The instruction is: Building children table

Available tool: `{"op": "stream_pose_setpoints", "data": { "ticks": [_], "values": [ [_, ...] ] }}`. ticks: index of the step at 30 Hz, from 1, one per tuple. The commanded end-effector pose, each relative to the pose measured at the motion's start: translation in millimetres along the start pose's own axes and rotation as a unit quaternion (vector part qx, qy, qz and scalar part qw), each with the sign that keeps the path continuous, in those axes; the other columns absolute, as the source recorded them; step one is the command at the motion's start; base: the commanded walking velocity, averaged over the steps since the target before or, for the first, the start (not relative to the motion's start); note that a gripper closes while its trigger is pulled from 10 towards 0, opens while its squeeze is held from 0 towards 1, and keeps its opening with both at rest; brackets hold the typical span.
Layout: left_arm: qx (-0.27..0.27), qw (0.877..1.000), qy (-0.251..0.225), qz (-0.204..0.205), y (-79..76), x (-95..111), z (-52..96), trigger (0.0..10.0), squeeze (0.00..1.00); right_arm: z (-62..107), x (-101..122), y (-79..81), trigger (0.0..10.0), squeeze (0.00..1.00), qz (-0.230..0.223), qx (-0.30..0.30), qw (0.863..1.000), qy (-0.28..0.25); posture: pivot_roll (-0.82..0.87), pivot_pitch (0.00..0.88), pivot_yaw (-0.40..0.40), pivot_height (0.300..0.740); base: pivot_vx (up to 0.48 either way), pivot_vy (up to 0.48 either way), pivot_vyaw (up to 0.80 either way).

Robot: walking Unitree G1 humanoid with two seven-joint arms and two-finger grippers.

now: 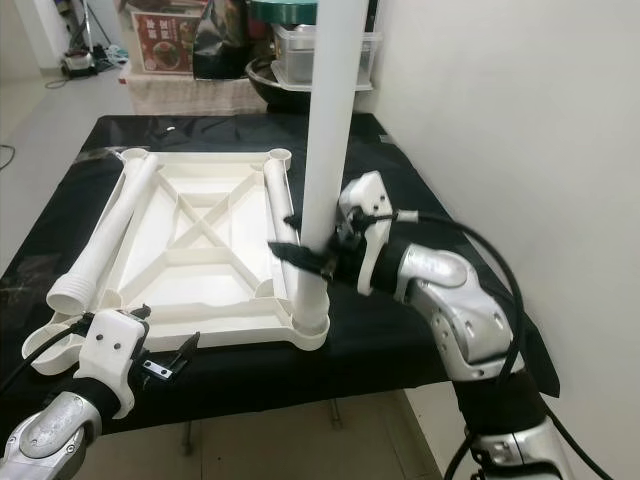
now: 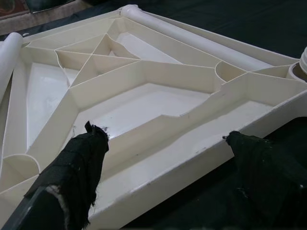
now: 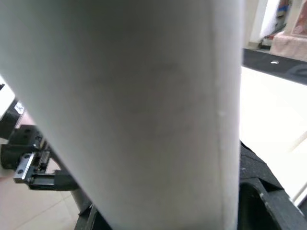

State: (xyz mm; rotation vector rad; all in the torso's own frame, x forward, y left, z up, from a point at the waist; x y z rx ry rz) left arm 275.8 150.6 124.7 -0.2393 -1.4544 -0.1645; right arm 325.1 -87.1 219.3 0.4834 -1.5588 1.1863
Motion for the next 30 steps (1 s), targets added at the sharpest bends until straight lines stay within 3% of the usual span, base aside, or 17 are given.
{"op": "stream_pose_setpoints", "data": {
  "ticks": [1,9,17,19,23,30],
  "values": [
    [0.0,1.0,0.003,0.001,2.6,-3,1.2,10.0,0.0,1.5,0,2.8,10.0,0.0,0.012,0.008,1.0,0.007,0.05,0.0,-0.084,0.74,0.0,0.0,0.0],
    [-0.001,1.0,-0.003,0.001,2.1,-1,-0.6,10.0,0.0,-3.4,-16,13.0,10.0,0.0,0.021,0.031,0.999,0.031,0.06,0.0,-0.092,0.74,0.0,0.0,0.0],
    [0.0,1.0,-0.004,0.002,1.4,-1,-1.5,10.0,0.0,-9.9,-16,21.7,10.0,0.0,0.022,0.053,0.998,0.026,0.06,0.0,-0.096,0.74,0.0,0.0,0.0],
    [-0.001,1.0,-0.005,0.003,0.2,-1,-2.3,10.0,0.0,-14.8,-15,32.4,10.0,0.0,0.027,0.076,0.997,0.021,0.07,0.0,-0.101,0.74,0.0,0.0,0.0],
    [-0.001,1.0,-0.006,0.004,-0.4,-1,-2.7,10.0,0.0,-15.8,-16,37.2,10.0,0.0,0.026,0.087,0.996,0.021,0.07,0.0,-0.104,0.74,0.0,0.0,0.0],
    [0.0,1.0,-0.006,0.016,0.1,-3,-2.7,10.0,0.0,-16.5,-28,39.1,10.0,0.0,-0.046,0.084,0.995,0.027,0.08,0.0,-0.109,0.74,0.0,0.0,0.0]
  ]
}}
Point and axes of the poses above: a point about 5 cm out from each wrist's last joint towards the gripper, its own z axis pointing back from the gripper into the wrist, its own x axis along the axis of the wrist's last joint, y = z × x, the point moved 6 cm from there along -z, pointing out of the wrist towards the gripper, and after that the axes turned 15 degrees about z, right-handed, at the moved point
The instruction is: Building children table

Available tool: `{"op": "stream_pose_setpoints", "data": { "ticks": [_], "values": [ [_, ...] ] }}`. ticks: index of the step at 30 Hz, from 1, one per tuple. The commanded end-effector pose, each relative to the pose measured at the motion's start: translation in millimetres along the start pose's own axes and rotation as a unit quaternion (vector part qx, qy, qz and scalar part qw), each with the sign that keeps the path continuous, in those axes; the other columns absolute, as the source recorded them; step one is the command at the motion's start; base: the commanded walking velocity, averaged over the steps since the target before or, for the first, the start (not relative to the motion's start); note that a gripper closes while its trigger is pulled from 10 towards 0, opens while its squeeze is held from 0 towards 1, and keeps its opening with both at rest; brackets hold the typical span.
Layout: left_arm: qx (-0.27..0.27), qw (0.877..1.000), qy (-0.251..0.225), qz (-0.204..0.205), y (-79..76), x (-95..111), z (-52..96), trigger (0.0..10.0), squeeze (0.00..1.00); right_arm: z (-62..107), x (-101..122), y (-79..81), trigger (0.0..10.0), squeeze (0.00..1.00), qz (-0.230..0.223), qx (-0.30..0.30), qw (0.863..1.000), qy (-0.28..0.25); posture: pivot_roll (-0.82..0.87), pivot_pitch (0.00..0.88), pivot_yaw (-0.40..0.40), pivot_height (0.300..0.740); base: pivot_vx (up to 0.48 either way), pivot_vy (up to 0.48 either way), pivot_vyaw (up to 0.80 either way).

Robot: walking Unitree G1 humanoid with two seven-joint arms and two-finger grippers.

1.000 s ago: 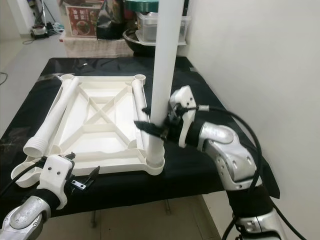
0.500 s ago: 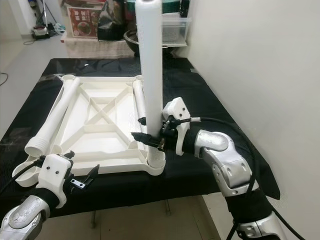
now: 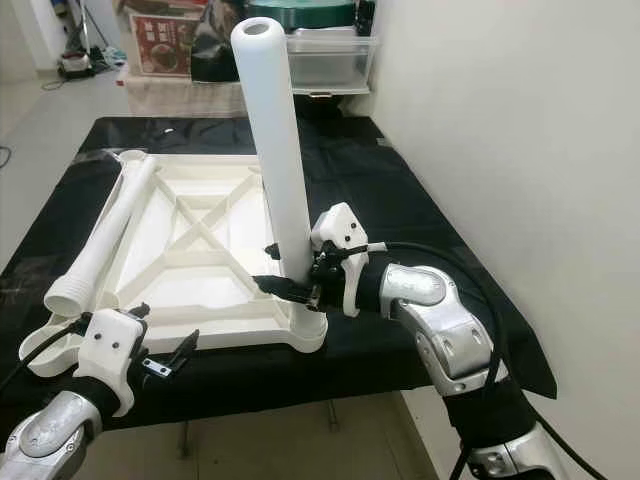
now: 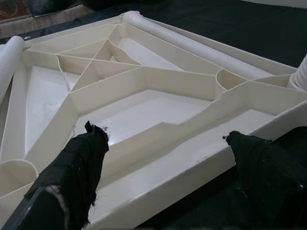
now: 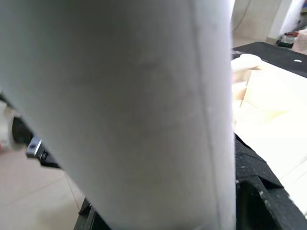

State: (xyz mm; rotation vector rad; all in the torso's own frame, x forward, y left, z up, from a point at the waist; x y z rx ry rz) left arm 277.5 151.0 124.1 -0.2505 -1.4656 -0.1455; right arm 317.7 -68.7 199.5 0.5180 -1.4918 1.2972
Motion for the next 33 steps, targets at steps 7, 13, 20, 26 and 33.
{"op": "stream_pose_setpoints", "data": {
  "ticks": [7,13,20,26,33],
  "values": [
    [0.002,1.0,0.0,0.011,0.1,-3,-0.7,10.0,0.0,-16.1,-48,-9.7,10.0,0.0,-0.11,-0.088,0.987,0.072,0.08,0.0,-0.114,0.74,0.0,0.0,0.0],
    [0.008,1.0,0.001,0.008,1.3,-4,-0.2,10.0,0.0,5.9,-121,-46.3,10.0,0.0,-0.183,-0.36,0.885,0.233,0.1,0.0,-0.112,0.74,0.0,0.0,0.0],
    [0.015,1.0,0.001,0.002,6.0,-2,2.2,10.0,0.0,12.3,-124,-44.4,10.0,0.0,-0.23,-0.431,0.844,0.222,0.11,0.0,-0.107,0.74,0.0,0.0,0.0],
    [0.016,1.0,0.003,-0.003,7.8,-3,1.3,10.0,0.0,3.4,-115,-38.9,10.0,0.0,-0.259,-0.412,0.858,0.165,0.1,0.0,-0.101,0.74,0.0,0.0,0.0],
    [0.015,1.0,0.004,-0.004,8.8,-4,-2.0,10.0,0.0,-26.6,-62,-36.8,10.0,0.0,-0.159,-0.258,0.952,0.044,0.1,0.0,-0.1,0.74,0.0,0.0,0.0]
  ]
}}
Point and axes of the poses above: a point about 5 cm out from each wrist's last joint towards the gripper, its own z axis pointing back from the gripper into the wrist, its own x axis along the axis of the wrist's last joint, y = z × x, the point moved 6 cm from there along -z, pointing out of the wrist towards the gripper, and after that the axes turned 15 degrees about z, right-handed, at the moved point
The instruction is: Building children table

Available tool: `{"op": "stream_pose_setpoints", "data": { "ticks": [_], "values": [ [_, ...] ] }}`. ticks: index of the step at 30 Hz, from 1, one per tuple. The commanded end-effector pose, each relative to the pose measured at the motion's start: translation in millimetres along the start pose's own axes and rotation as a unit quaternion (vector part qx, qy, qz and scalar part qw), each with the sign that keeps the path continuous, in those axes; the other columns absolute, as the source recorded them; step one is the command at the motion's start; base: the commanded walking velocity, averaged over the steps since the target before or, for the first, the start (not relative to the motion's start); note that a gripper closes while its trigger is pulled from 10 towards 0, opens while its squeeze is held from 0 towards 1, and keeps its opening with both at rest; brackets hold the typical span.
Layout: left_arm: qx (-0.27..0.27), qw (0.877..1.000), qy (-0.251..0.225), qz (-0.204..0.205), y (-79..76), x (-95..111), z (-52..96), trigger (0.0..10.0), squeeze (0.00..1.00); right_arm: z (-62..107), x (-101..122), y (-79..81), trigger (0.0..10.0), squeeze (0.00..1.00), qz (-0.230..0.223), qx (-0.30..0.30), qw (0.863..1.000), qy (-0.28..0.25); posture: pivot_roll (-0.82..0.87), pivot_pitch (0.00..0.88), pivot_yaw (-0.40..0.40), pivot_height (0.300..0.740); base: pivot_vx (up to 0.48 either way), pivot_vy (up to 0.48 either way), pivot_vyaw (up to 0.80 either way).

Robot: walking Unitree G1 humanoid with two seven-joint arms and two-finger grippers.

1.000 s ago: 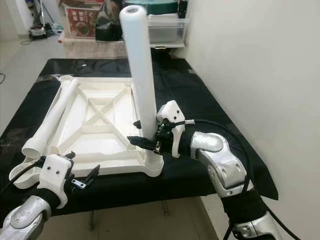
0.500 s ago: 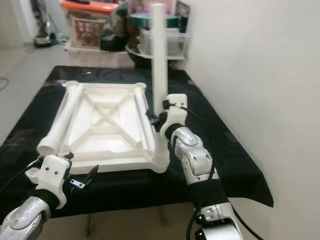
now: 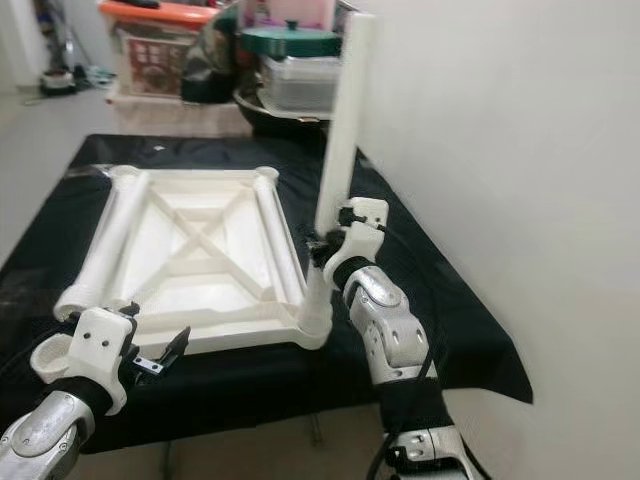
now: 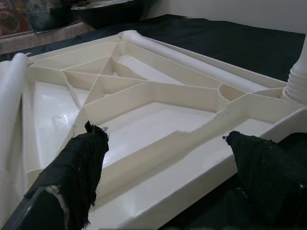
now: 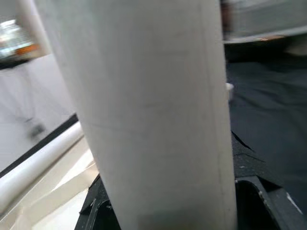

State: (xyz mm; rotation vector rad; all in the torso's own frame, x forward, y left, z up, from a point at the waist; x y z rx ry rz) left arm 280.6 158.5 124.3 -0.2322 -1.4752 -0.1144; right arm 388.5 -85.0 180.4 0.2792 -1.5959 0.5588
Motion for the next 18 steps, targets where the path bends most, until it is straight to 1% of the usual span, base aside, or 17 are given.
{"op": "stream_pose_setpoints", "data": {
  "ticks": [1,3,4,5,7,8,9,10,11,12,13,14,16,18],
  "values": [
    [0.0,1.0,0.009,-0.009,1.3,-5,-1.0,10.0,0.0,4.7,-21,15.8,10.0,0.0,0.015,0.049,0.999,0.019,0.1,0.0,-0.101,0.74,0.0,0.0,0.0],
    [0.0,1.0,0.01,-0.009,1.7,-5,-1.0,10.0,0.0,7.2,-22,15.3,10.0,0.0,0.023,0.049,0.998,0.015,0.1,0.0,-0.101,0.74,0.0,0.0,0.0],
    [0.001,1.0,0.01,-0.01,2.2,-5,-0.8,10.0,0.0,10.5,-26,12.0,10.0,0.0,0.045,0.039,0.998,0.019,0.1,0.0,-0.102,0.74,0.0,0.0,0.0],
    [0.002,1.0,0.01,-0.01,2.8,-6,-0.6,10.0,0.0,13.7,-30,15.5,10.0,0.0,0.018,0.065,0.998,0.019,0.1,0.0,-0.105,0.74,0.0,0.0,0.0],
    [0.002,1.0,0.01,-0.01,2.8,-6,-0.6,10.0,0.0,13.7,-30,15.5,10.0,0.0,0.018,0.065,0.998,0.019,0.1,0.0,-0.105,0.74,0.0,0.0,0.0],
    [0.003,1.0,0.01,-0.01,3.2,-6,-0.5,10.0,0.0,15.8,-33,16.5,10.0,0.0,0.005,0.078,0.997,0.021,0.1,0.0,-0.105,0.74,0.0,0.0,0.0],
    [0.004,1.0,0.01,-0.011,3.6,-6,-0.5,10.0,0.0,15.6,-29,9.8,10.0,0.0,-0.007,0.057,0.998,0.008,0.1,0.0,-0.104,0.74,0.0,0.0,0.0],
    [0.004,1.0,0.01,-0.011,3.6,-6,-0.5,10.0,0.0,15.6,-29,9.8,10.0,0.0,-0.007,0.057,0.998,0.008,0.1,0.0,-0.104,0.74,0.0,0.0,0.0],
    [0.005,1.0,0.01,-0.011,3.8,-6,-0.5,10.0,0.0,15.1,-23,2.9,10.0,0.0,-0.02,0.034,0.999,-0.01,0.1,0.0,-0.104,0.74,0.0,0.0,0.0],
    [0.005,1.0,0.01,-0.011,4.1,-6,-0.2,10.0,0.0,15.2,-14,-6.6,10.0,0.0,-0.03,-0.001,0.999,-0.038,0.1,0.0,-0.095,0.74,0.0,0.0,0.0],
    [0.005,1.0,0.01,-0.011,4.1,-6,-0.2,10.0,0.0,15.2,-14,-6.6,10.0,0.0,-0.03,-0.001,0.999,-0.038,0.1,0.0,-0.095,0.74,0.0,0.0,0.0],
    [0.004,1.0,0.011,-0.012,4.3,-6,0.0,10.0,0.0,16.9,-8,-10.7,10.0,0.0,-0.04,-0.017,0.997,-0.058,0.1,0.0,-0.092,0.74,0.0,0.0,0.0],
    [0.004,1.0,0.012,-0.012,4.4,-6,0.1,10.0,0.0,18.2,-5,-12.0,10.0,0.0,-0.046,-0.023,0.996,-0.068,0.1,0.0,-0.092,0.74,0.0,0.0,0.0],
    [0.004,1.0,0.012,-0.012,4.4,-6,0.1,10.0,0.0,18.2,-5,-12.0,10.0,0.0,-0.046,-0.023,0.996,-0.068,0.1,0.0,-0.092,0.74,0.0,0.0,0.0]
  ]
}}
Point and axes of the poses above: a point about 5 cm out from each wrist's last joint towards the gripper, its own z axis pointing back from the gripper into the wrist, its own x axis along the axis of the wrist's last joint, y = z × x, the point moved 6 cm from there along -z, pointing out of the wrist towards the gripper, and after that the axes turned 15 degrees about z, right-handed, at the moved point
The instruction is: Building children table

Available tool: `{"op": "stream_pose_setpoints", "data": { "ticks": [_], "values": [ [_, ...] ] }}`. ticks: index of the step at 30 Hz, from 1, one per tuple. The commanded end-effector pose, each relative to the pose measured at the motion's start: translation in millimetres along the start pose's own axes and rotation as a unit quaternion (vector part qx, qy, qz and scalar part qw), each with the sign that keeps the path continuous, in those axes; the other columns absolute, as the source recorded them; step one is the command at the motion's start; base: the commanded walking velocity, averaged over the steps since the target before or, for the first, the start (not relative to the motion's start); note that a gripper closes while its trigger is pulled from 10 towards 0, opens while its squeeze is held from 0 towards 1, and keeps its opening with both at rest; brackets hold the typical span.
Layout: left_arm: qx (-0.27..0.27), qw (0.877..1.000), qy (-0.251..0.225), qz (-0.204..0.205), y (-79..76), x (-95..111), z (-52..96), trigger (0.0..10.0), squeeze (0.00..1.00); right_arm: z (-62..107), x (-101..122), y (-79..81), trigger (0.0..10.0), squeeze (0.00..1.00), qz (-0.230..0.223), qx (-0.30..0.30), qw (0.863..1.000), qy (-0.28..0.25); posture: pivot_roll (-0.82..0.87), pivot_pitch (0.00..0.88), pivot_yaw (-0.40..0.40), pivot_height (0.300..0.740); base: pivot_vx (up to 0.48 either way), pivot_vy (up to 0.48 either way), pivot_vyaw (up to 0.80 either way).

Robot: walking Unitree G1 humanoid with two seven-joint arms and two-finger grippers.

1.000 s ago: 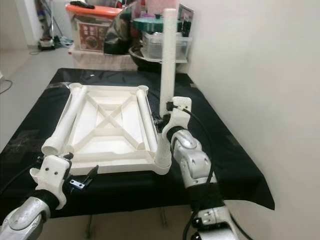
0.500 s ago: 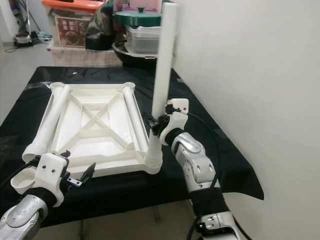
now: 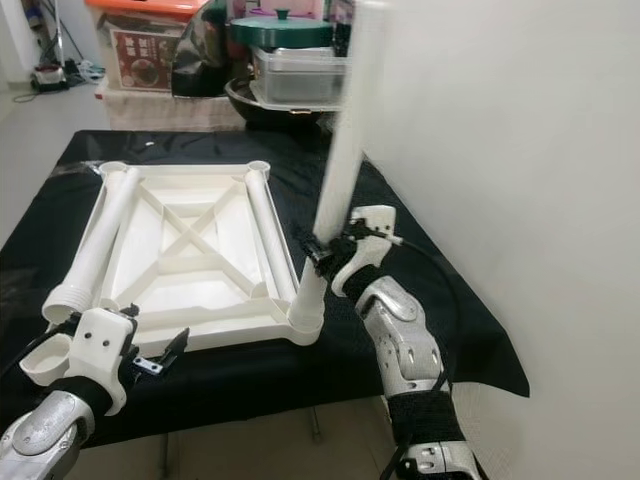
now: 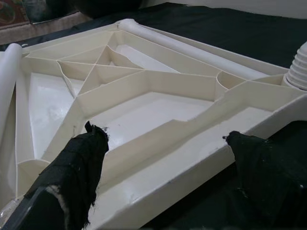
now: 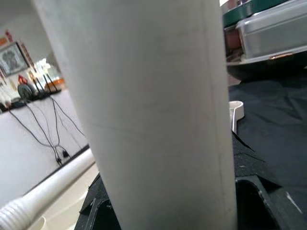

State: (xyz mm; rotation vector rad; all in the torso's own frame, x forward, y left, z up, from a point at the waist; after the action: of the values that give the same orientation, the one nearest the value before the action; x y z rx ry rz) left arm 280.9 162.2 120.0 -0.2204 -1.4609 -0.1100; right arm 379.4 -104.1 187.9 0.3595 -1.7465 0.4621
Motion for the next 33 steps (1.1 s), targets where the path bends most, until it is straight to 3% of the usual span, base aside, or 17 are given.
{"op": "stream_pose_setpoints", "data": {
  "ticks": [1,10,12,14,15,17,19,22,33],
  "values": [
    [-0.003,1.0,0.006,-0.011,1.1,-2,0.1,10.0,0.0,5.4,-10,1.9,10.0,0.0,-0.02,-0.006,1.0,0.006,0.1,0.0,-0.082,0.74,0.0,0.0,0.0],
    [-0.004,1.0,0.01,-0.014,4.4,-3,0.6,10.0,0.0,20.2,-14,16.0,10.0,0.0,-0.023,0.053,0.998,-0.018,0.1,0.0,-0.079,0.74,0.0,0.0,0.0],
    [-0.003,1.0,0.01,-0.016,5.8,-2,1.0,10.0,0.0,27.7,-13,31.2,10.0,0.0,0.024,0.123,0.992,-0.03,0.11,0.0,-0.078,0.74,0.0,0.0,0.0],
    [-0.003,1.0,0.01,-0.016,5.8,-2,1.0,10.0,0.0,27.7,-13,31.2,10.0,0.0,0.024,0.123,0.992,-0.03,0.11,0.0,-0.078,0.74,0.0,0.0,0.0],
    [-0.002,1.0,0.01,-0.017,6.3,-2,1.5,10.0,0.0,30.8,-14,39.9,10.0,0.0,0.053,0.166,0.984,-0.032,0.11,0.0,-0.076,0.74,0.0,0.0,0.0],
    [-0.002,1.0,0.01,-0.017,6.3,-2,1.5,10.0,0.0,30.8,-14,39.9,10.0,0.0,0.053,0.166,0.984,-0.032,0.11,0.0,-0.076,0.74,0.0,0.0,0.0],
    [-0.003,1.0,0.011,-0.018,6.3,-2,0.6,10.0,0.0,34.9,-19,54.4,10.0,0.0,0.091,0.247,0.965,-0.015,0.11,0.0,-0.074,0.74,0.0,0.0,0.0],
    [-0.005,1.0,0.012,-0.017,5.0,-4,-1.4,10.0,0.0,36.3,-22,59.0,10.0,0.0,0.101,0.297,0.949,0.002,0.11,0.0,-0.077,0.74,0.0,0.0,0.0],
    [-0.005,1.0,0.012,-0.009,3.9,-6,-1.8,10.0,0.0,34.8,-15,50.9,10.0,0.0,0.084,0.296,0.951,-0.002,0.11,0.0,-0.087,0.74,0.0,0.0,0.0]
  ]
}}
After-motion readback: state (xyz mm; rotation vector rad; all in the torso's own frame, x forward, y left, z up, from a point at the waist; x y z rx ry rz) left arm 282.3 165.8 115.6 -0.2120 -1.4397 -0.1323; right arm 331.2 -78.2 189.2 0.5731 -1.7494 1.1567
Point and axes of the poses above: a point about 5 cm out from each wrist's last joint towards the gripper, its own z axis pointing back from the gripper into the wrist, its own x axis along the axis of the wrist's last joint, y = z × x, the point moved 6 cm from there along -z, pointing out of the wrist towards the gripper, and after that the axes turned 15 degrees about z, right-handed, at the moved point
